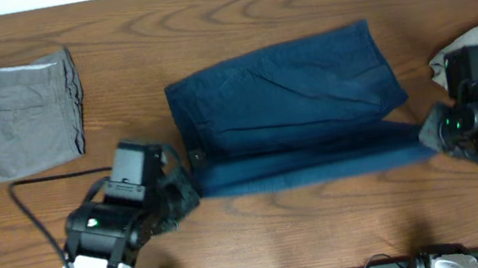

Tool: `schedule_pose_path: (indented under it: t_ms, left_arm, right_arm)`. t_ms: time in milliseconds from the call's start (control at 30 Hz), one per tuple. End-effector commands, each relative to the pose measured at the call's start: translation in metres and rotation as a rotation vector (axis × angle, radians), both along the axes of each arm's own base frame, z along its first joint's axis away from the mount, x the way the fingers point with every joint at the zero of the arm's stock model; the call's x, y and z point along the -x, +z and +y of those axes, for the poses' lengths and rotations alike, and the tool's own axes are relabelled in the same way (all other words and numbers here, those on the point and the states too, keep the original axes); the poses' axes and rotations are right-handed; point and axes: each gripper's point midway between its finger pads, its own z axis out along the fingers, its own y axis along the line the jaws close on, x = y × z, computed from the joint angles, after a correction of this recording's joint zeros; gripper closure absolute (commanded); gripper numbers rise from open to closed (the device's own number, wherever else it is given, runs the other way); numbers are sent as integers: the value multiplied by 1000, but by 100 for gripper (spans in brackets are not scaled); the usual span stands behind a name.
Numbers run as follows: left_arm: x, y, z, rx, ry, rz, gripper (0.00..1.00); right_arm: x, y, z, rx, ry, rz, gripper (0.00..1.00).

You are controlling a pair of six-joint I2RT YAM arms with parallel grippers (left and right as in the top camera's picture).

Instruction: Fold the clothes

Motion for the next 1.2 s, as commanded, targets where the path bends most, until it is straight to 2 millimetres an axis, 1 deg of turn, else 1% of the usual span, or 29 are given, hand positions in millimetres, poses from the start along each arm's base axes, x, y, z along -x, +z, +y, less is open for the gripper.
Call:
schedule_pose_path:
  t_ms: [0, 33, 133, 200, 333, 400, 567, 700, 833, 867, 900, 933, 967, 1067, 1167]
  left_arm:
    - [-31, 6, 35, -109, 125, -87, 94]
    - [-41, 6, 37, -105, 146, -103, 94]
    - [-66, 3, 43, -97, 185, -134, 94]
    - [-84, 0, 46, -93, 209, -156, 94]
    - [-117, -10, 53, -90, 247, -187, 94]
    - [-129, -16, 56, -89, 260, -195, 94]
    - [-161, -30, 64, -82, 299, -229, 94]
    - [-184, -42, 64, -75, 304, -264, 94]
    - [-203, -63, 62, -73, 304, -270, 94]
    - [-207, -68, 62, -72, 304, -272, 94]
    - [-212, -74, 62, -72, 304, -273, 93]
    - [-215, -79, 61, -72, 304, -273, 85]
    - [-218, -84, 62, -72, 306, -272, 71]
    - [-217, -93, 66, -74, 310, -249, 45]
    - [-211, -95, 66, -69, 258, -229, 27]
  right_arm:
    - [-29, 16, -9, 85, 136, -89, 99]
    - [-42, 18, -7, 83, 150, -130, 99]
    - [-71, 21, -5, 76, 165, -211, 99]
    - [-97, 22, 0, 56, 195, -279, 99]
    - [-147, 22, 17, 3, 252, -408, 99]
    - [-164, 20, 25, -6, 277, -443, 99]
    - [-204, 3, 44, -6, 326, -501, 99]
    - [-236, -10, 59, -5, 356, -564, 99]
    - [-264, -28, 73, -8, 379, -616, 97]
    - [-270, -32, 77, -9, 386, -629, 79]
    - [-277, -36, 81, -9, 393, -648, 51]
    - [-283, -40, 84, -9, 398, -666, 21]
    - [-288, -42, 87, -10, 403, -682, 1]
    - [-291, -47, 89, -18, 409, -686, 1]
    - [-282, -54, 91, -40, 420, -636, 1]
